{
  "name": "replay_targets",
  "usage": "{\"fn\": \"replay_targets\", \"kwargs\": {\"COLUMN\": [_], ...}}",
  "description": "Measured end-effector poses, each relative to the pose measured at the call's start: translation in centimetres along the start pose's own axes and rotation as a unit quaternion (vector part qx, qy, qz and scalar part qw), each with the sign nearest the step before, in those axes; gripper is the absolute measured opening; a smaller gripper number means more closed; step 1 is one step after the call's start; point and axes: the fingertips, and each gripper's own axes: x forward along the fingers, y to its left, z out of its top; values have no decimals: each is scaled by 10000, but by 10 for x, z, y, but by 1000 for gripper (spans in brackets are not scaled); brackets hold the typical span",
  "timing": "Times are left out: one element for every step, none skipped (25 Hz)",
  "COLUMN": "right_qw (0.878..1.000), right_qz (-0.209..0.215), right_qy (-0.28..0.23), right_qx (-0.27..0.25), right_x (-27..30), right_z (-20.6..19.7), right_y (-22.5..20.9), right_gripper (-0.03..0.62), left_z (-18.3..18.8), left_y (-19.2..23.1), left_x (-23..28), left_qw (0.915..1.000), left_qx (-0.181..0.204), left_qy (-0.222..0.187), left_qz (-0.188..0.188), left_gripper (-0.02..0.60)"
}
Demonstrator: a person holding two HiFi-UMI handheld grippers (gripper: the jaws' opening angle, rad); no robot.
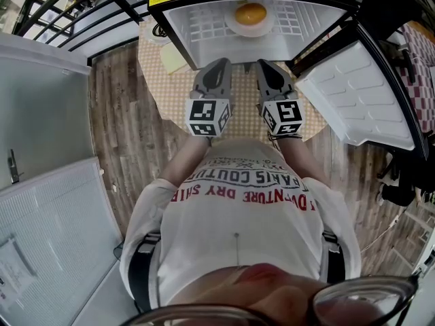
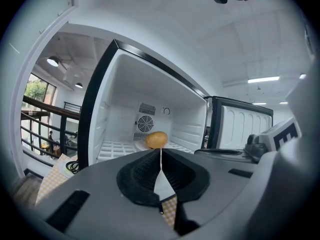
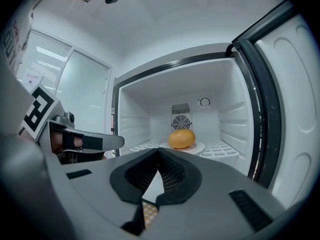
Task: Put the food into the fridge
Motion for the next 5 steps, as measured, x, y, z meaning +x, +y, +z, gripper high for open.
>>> {"fn": "replay_targets", "kwargs": {"right_qw": [10000,10000,10000,10000,10000], "right_qz": [-2,-5,-9,-15,-21], "right_qy": [-1,-4,-8,-13,-18], "right_qx": [-2,-3,1,8,17], "right_x": [0,0,0,1,1], "right_z": [0,0,0,1,1], "right_y": [0,1,1,1,1], "right_gripper": [25,25,25,25,25], "left_z": [0,0,0,0,0], "left_y": [0,1,1,1,2], "left_x": [0,0,0,0,0], "left_qw": [10000,10000,10000,10000,10000], "left_qx": [-5,-8,-9,-9,-9], "left_qy": [0,-2,-6,-12,-18], "left_qz": [2,4,3,1,-1], "left_gripper": [31,31,31,31,31]}}
